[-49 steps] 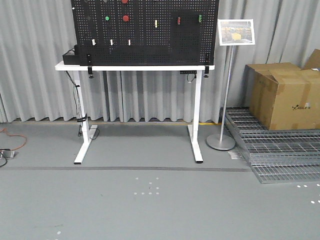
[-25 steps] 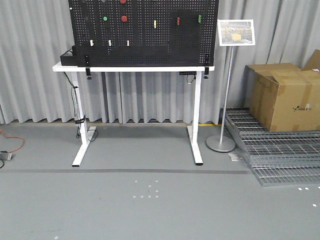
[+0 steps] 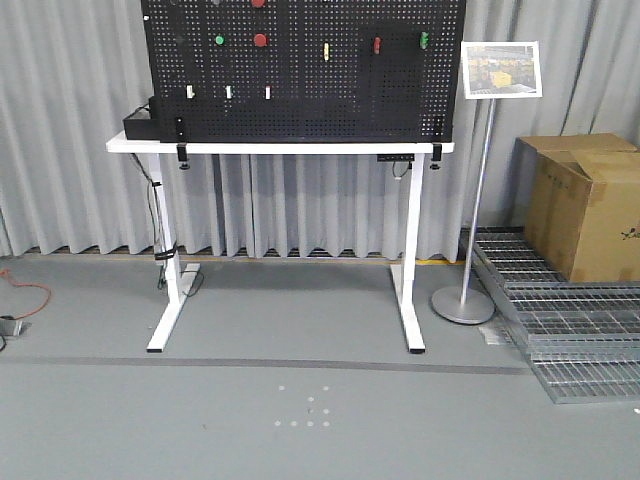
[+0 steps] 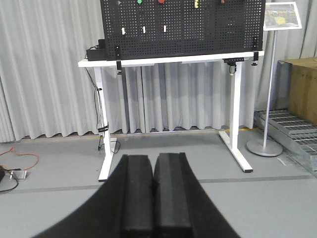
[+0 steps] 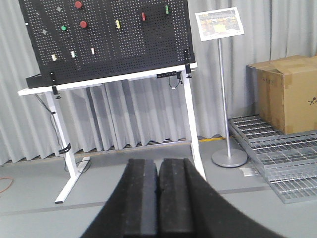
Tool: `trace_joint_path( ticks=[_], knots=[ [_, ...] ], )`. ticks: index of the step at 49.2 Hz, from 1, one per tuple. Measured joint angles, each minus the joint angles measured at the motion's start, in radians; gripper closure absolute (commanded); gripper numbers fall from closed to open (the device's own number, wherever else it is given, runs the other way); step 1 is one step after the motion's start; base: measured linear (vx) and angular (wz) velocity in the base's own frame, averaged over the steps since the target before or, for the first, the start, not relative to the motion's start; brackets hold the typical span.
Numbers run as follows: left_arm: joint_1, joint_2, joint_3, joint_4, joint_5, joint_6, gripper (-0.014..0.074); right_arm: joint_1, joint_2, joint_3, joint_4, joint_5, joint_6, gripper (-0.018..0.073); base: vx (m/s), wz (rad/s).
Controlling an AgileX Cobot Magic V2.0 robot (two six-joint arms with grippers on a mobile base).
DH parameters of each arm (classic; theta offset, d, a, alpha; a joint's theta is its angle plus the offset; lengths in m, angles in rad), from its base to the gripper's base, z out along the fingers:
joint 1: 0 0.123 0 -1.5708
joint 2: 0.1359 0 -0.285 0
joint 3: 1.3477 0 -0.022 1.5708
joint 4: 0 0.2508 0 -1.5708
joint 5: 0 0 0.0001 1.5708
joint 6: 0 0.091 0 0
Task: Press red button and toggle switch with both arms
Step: 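Drive the base forward toward the black pegboard with both arms raised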
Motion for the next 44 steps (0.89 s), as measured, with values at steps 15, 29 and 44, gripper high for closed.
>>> trace_joint_path(
  ticks=[15,29,44],
  knots=[
    [0.000,0.000,0.000,0.000,0.000,0.000,0.0594,0.000,0.000,0.000,0.000,0.001,0.000,0.0559,0.38,-0.05],
    [0.000,0.000,0.000,0.000,0.000,0.000,0.0594,0.000,0.000,0.000,0.000,0.001,0.000,0.0559,0.43,-0.04],
    [0.000,0.000,0.000,0.000,0.000,0.000,0.0594,0.000,0.000,0.000,0.000,0.001,0.000,0.0559,0.46,0.00]
  ],
)
